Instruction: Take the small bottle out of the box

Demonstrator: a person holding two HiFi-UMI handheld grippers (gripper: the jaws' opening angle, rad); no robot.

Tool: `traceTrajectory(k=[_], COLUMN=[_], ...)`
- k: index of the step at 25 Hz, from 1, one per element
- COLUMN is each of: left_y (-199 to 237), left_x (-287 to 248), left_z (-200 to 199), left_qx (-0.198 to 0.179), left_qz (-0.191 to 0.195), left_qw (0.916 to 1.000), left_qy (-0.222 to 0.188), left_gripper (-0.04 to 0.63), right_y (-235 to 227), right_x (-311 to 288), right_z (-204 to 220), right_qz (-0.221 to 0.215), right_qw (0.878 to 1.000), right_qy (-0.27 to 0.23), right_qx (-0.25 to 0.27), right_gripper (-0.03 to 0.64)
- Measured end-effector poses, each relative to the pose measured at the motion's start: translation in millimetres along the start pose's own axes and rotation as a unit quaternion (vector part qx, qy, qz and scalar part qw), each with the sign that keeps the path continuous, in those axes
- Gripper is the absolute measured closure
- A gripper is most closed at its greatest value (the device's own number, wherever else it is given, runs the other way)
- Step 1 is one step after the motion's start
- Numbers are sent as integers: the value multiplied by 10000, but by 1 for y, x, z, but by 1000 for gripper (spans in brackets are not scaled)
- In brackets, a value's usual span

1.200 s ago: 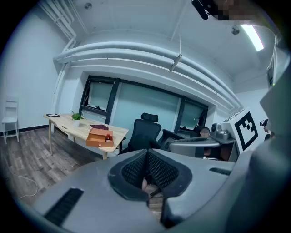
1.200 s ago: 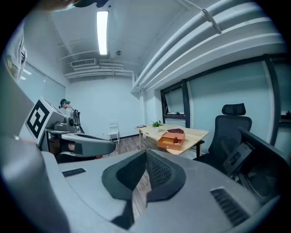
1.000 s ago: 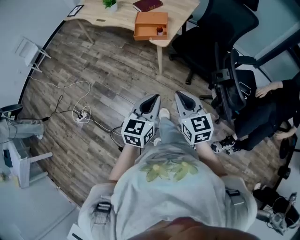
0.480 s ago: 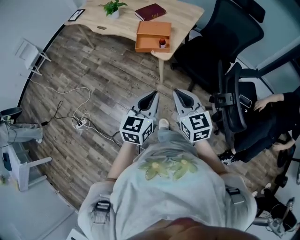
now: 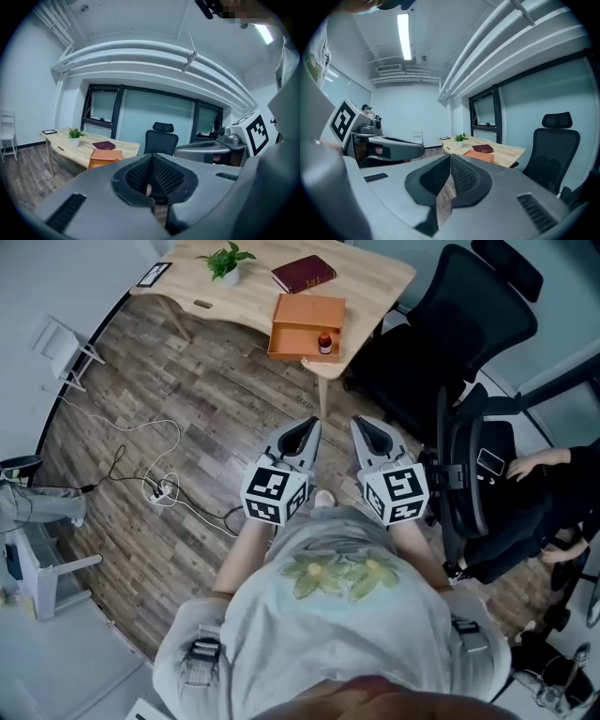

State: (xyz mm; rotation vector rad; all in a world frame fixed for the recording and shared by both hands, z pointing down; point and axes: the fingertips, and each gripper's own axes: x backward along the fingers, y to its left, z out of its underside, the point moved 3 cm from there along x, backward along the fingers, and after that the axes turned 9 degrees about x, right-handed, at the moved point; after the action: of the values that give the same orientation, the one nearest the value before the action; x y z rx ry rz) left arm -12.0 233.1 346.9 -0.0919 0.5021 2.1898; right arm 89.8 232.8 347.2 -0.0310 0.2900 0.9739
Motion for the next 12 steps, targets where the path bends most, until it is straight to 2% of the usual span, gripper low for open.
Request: traceTrajectory(k=[12], left_y=[6], left_x=[-31], left_z=[0], left_qx=[18], left_qz=[-96], left_qw=[9998], left_qy=[200], left_gripper=[588], right_y=[-26], right_x=[-23], right_z=[8], right_qz=[-67], right_qw=[9997], right_qy=[-31], right_qx=[-231], right_gripper=[607])
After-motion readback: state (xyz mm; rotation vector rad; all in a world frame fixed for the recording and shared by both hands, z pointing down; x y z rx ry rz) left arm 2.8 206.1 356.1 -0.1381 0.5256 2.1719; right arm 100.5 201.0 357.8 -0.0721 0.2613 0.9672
